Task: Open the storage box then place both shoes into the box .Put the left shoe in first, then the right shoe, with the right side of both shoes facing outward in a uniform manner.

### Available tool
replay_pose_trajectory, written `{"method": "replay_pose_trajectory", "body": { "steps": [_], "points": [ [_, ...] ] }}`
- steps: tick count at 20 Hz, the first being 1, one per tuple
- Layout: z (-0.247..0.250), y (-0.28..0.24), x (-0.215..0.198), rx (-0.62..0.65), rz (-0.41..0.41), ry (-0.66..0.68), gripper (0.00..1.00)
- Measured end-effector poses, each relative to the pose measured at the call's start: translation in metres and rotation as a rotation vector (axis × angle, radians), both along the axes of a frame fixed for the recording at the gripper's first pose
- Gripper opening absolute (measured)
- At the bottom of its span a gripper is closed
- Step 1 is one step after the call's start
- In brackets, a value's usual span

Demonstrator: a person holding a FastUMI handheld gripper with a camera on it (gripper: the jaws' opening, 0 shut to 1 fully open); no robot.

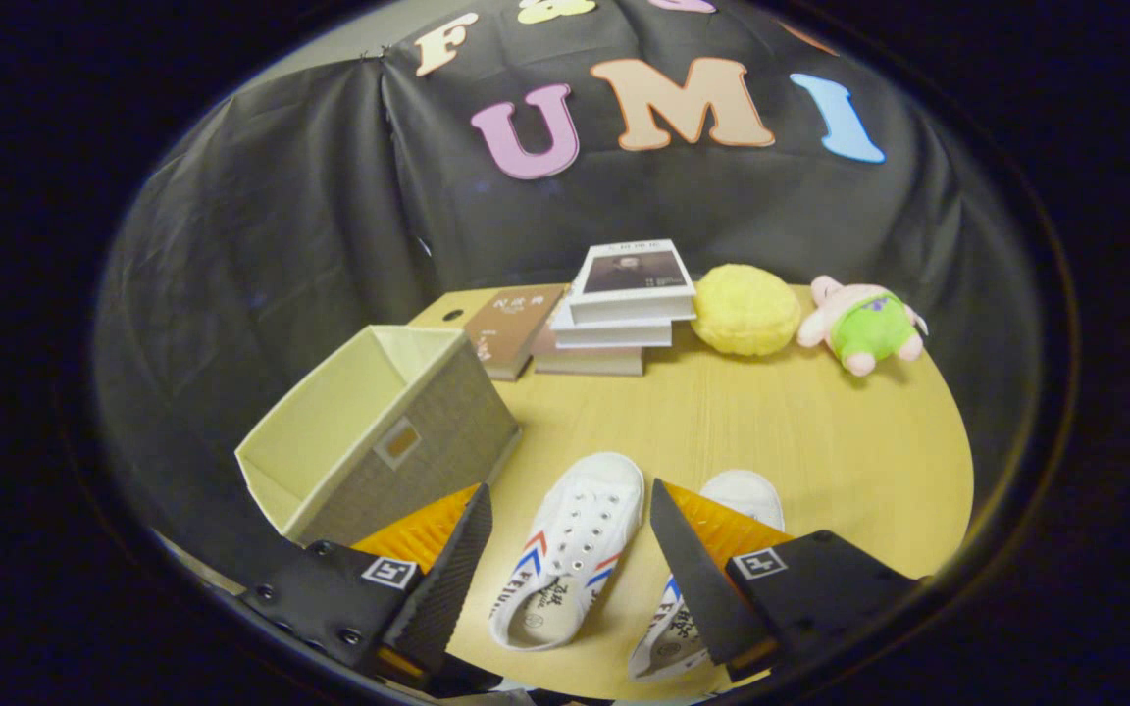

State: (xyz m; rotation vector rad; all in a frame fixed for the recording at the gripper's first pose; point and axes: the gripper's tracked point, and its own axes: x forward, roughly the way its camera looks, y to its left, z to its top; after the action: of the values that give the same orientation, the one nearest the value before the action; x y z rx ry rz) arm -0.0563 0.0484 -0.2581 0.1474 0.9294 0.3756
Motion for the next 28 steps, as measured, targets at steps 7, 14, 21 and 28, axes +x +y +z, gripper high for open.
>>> {"method": "replay_pose_trajectory", "body": {
  "steps": [7, 14, 21, 28],
  "points": [
    [-0.066, -0.007, -0.033, -0.053, 0.073, 0.196, 0.99],
    [-0.093, -0.007, -0.041, -0.090, 0.132, 0.299, 0.80],
    [-0.106, 0.004, -0.057, 0.015, 0.072, 0.466, 0.45],
    [-0.103, 0.002, -0.060, 0.136, -0.114, 0.538, 0.11]
  ]
}}
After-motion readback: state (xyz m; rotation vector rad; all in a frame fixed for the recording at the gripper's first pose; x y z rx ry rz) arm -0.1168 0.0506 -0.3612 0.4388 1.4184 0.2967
